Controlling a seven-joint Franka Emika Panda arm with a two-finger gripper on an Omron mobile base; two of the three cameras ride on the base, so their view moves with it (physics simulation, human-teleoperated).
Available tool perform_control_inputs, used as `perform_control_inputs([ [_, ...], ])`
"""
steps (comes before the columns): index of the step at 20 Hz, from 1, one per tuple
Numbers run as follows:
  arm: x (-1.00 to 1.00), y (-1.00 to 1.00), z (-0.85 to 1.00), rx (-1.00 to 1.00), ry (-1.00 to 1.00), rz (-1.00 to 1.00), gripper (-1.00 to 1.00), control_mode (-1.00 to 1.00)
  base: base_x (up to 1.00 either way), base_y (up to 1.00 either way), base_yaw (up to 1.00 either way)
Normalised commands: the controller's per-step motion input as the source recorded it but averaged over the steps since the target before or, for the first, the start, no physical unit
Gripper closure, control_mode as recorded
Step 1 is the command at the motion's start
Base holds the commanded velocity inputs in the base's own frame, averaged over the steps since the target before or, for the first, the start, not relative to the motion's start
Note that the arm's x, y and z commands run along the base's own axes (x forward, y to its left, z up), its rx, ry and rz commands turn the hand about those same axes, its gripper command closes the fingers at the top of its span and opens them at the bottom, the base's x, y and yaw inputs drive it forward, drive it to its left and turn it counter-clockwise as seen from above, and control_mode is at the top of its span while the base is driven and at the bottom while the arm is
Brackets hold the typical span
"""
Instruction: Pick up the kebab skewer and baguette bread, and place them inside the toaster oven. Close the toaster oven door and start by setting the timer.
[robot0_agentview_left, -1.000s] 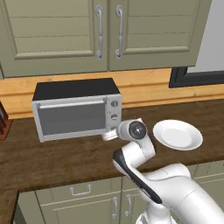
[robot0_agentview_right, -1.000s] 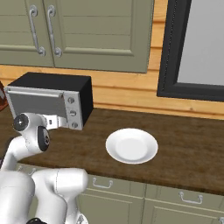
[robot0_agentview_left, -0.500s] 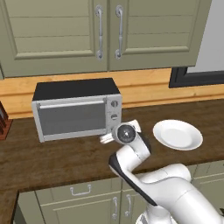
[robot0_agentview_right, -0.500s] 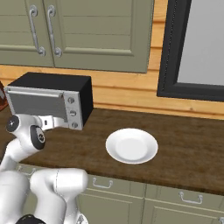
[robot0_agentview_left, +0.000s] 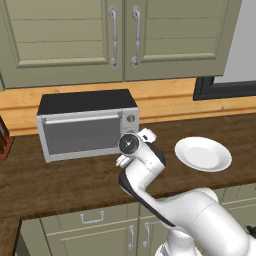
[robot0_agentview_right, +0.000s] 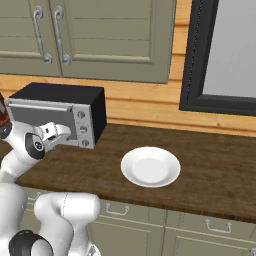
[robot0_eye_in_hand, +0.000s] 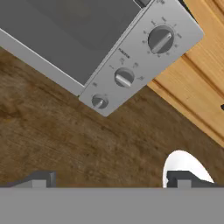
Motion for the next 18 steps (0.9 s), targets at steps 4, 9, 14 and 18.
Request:
perform_control_inputs([
  [4,0.0,0.0,0.13,-0.64,0.32,0.26,-1.0,-1.0,0.0,0.0,0.0],
  [9,0.0,0.0,-0.13,-0.74,0.28,0.37,-1.0,-1.0,0.0,0.0,0.0],
  [14,-0.01,-0.04,-0.52,-0.75,0.33,0.35,-1.0,-1.0,0.0,0.0,0.0],
  [18,0.0,-0.09,-0.05,-0.64,0.39,0.36,-1.0,-1.0,0.0,0.0,0.0],
])
